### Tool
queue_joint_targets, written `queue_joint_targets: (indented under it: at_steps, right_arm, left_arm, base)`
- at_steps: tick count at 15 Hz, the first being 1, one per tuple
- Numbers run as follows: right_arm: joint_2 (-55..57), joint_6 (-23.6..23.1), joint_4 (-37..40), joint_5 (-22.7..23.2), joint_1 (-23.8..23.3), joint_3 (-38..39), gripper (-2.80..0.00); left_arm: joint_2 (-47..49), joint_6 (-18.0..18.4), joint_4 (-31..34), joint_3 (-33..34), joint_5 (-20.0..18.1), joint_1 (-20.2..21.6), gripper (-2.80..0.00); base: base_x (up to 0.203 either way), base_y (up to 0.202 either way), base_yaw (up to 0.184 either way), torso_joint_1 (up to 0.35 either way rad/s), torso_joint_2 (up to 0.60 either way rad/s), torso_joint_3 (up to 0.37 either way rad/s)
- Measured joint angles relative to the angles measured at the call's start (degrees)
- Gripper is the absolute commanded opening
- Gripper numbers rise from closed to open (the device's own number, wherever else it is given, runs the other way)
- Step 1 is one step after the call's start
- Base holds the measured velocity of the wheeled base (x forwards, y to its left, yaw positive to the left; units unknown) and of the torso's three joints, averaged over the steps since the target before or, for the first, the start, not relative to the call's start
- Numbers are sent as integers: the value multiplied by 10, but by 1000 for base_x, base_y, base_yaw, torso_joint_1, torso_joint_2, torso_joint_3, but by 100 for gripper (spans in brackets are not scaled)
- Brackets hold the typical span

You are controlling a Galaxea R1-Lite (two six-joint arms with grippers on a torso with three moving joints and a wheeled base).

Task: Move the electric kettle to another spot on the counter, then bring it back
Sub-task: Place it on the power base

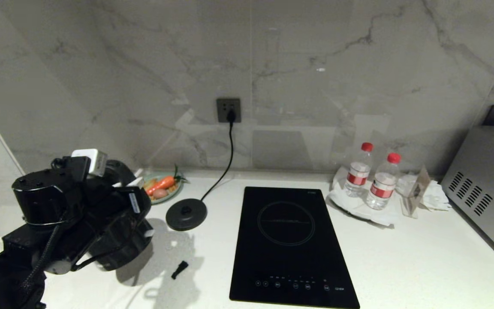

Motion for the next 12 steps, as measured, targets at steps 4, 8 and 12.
queue_joint_targets:
  at_steps: [4,8,12]
  right_arm:
    - [0,0,0,0,0,0,-280]
    - [0,0,0,0,0,0,-280]
    - [0,0,0,0,0,0,-280]
  left_arm:
    - [50,2,51,-107,54,-49,-280]
    - [126,2,91,-234,86,-80,-280]
    - [194,2,131,-331,100,-103,-280]
  base:
    - [0,0,0,0,0,0]
    - [0,0,0,0,0,0]
    - [0,0,0,0,0,0]
